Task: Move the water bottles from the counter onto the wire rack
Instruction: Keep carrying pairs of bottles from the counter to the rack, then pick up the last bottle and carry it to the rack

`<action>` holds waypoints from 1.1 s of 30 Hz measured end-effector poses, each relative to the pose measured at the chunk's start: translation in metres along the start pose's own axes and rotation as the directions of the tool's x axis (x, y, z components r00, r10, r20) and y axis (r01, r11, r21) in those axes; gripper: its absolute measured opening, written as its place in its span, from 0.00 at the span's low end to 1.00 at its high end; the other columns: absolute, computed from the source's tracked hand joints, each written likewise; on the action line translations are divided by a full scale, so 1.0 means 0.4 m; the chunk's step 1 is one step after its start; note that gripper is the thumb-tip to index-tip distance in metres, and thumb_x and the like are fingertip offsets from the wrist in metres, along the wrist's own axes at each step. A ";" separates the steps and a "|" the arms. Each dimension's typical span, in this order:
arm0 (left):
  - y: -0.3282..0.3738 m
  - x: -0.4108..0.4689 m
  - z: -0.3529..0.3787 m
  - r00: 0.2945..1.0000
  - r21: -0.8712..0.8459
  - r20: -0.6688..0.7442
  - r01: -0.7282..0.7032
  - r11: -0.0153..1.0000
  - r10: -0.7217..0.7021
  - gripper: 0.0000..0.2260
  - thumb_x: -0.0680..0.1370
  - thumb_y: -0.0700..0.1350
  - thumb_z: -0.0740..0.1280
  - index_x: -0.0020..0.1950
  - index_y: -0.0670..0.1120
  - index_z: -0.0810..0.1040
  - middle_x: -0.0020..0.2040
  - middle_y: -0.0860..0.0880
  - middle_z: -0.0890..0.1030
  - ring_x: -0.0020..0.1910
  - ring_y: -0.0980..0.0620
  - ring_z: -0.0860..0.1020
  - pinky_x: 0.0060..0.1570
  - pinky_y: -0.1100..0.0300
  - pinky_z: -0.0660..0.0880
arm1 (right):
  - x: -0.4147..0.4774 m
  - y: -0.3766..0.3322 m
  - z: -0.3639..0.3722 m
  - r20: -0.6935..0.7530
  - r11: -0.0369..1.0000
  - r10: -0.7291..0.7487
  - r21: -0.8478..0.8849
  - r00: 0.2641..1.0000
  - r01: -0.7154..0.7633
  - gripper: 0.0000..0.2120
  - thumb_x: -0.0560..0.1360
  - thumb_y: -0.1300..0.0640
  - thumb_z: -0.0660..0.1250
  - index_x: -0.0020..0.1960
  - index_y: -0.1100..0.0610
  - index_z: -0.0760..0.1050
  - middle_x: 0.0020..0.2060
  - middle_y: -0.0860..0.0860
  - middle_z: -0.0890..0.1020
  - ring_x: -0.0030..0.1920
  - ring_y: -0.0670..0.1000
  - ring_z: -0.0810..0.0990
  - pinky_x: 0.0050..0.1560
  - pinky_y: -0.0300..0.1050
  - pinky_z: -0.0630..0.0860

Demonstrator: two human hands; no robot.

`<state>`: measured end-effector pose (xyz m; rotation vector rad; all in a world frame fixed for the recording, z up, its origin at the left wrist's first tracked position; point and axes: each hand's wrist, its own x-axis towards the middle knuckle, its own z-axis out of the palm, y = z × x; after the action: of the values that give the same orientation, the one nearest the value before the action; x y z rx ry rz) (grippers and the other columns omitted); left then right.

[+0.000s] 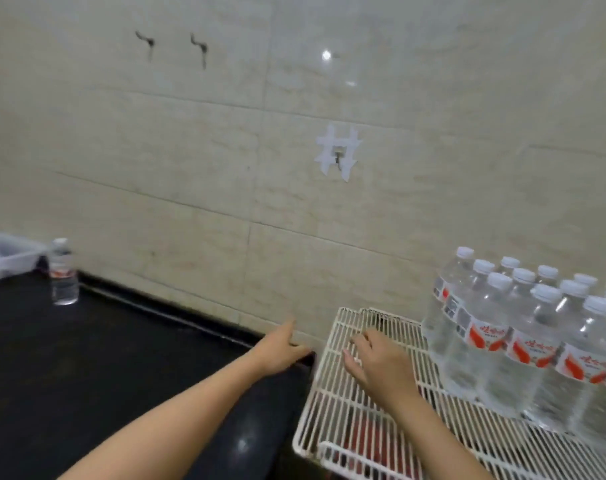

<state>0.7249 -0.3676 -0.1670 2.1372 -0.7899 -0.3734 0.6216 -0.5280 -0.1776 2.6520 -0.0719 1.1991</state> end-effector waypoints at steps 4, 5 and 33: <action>-0.271 -0.180 -0.269 0.960 0.027 -0.210 0.197 0.980 -0.187 0.29 0.77 0.49 0.62 0.74 0.46 0.54 0.71 0.41 0.66 0.68 0.44 0.68 0.64 0.55 0.67 | 0.094 -0.314 0.070 0.140 0.988 -0.129 0.100 0.982 0.116 0.16 0.68 0.46 0.57 0.35 0.55 0.78 0.29 0.52 0.78 0.28 0.53 0.77 0.25 0.39 0.70; -0.332 -0.232 -0.331 0.936 0.033 -0.267 0.245 0.969 -0.228 0.28 0.77 0.49 0.62 0.74 0.46 0.55 0.70 0.41 0.67 0.66 0.44 0.69 0.63 0.54 0.68 | 0.116 -0.397 0.083 0.158 0.980 -0.173 0.127 0.972 0.153 0.17 0.68 0.45 0.57 0.36 0.55 0.79 0.30 0.52 0.78 0.28 0.53 0.77 0.26 0.39 0.71; -1.158 -0.739 -1.110 0.365 -0.147 -0.758 0.712 0.687 -0.540 0.21 0.76 0.45 0.63 0.69 0.43 0.66 0.67 0.42 0.71 0.68 0.42 0.66 0.65 0.49 0.65 | 0.626 -1.422 0.663 0.665 0.770 -0.195 0.559 0.720 -0.307 0.27 0.75 0.43 0.60 0.70 0.53 0.63 0.67 0.56 0.69 0.67 0.57 0.66 0.63 0.54 0.66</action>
<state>0.9138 0.3082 -0.2485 2.4123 0.5762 0.2832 1.0616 -0.0230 -0.2669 3.5972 0.1658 0.1049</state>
